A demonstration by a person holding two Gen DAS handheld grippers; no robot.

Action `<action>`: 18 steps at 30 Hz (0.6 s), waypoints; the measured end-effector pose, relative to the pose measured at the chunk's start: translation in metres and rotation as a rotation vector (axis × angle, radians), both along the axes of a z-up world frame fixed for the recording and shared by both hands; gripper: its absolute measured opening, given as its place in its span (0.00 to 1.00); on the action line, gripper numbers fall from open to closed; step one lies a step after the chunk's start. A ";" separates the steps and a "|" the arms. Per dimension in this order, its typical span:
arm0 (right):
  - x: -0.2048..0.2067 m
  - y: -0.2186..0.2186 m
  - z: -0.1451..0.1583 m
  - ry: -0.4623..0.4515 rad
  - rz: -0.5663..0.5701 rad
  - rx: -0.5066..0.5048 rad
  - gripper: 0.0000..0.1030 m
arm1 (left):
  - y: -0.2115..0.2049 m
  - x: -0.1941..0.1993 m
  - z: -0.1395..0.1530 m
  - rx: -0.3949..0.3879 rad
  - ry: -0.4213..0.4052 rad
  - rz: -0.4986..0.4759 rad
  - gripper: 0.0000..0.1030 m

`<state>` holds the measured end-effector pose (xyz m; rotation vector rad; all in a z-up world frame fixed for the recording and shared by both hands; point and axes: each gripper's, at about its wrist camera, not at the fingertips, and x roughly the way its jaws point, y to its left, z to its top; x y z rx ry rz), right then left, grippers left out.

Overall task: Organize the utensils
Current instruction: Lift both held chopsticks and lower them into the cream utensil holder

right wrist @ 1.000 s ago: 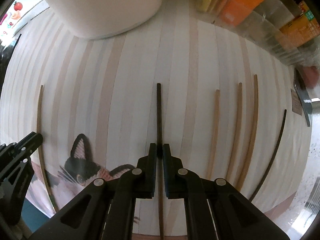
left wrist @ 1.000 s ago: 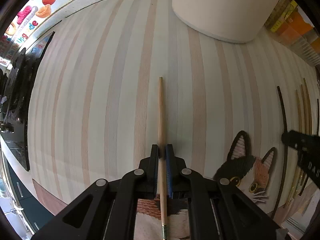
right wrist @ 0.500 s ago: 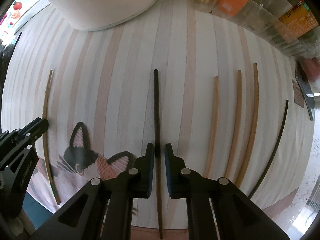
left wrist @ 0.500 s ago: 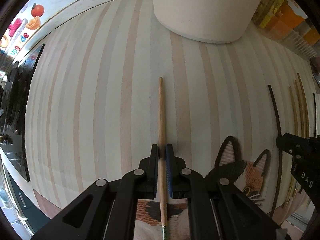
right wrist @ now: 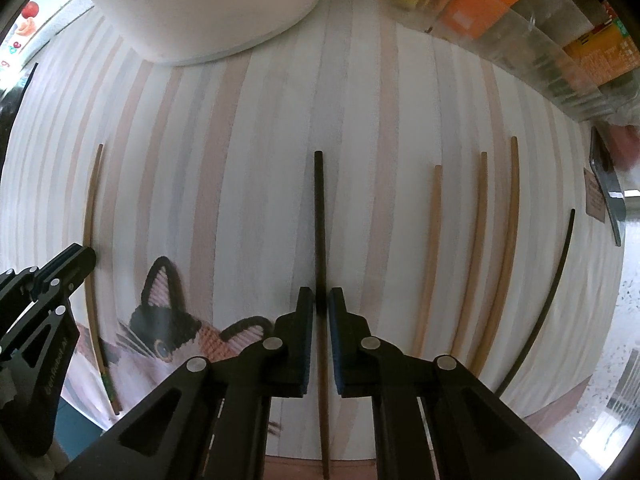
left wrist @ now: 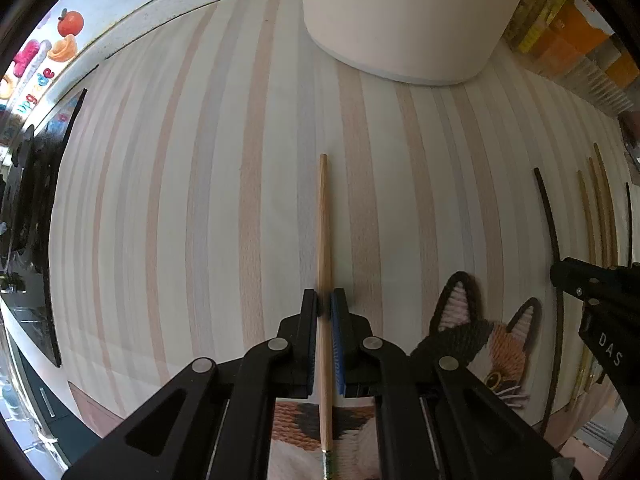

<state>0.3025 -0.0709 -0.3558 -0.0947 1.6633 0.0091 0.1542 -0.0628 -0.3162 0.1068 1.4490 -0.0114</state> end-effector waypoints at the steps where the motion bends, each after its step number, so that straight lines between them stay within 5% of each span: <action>1: 0.002 0.001 -0.003 -0.003 -0.003 0.000 0.06 | 0.001 -0.002 0.000 -0.005 -0.001 0.003 0.04; 9: -0.011 -0.008 0.005 -0.042 -0.060 0.076 0.05 | 0.009 -0.012 0.030 -0.040 -0.059 0.010 0.04; 18: -0.021 -0.007 0.055 -0.164 -0.049 0.157 0.05 | 0.020 -0.018 0.089 -0.084 -0.186 0.017 0.04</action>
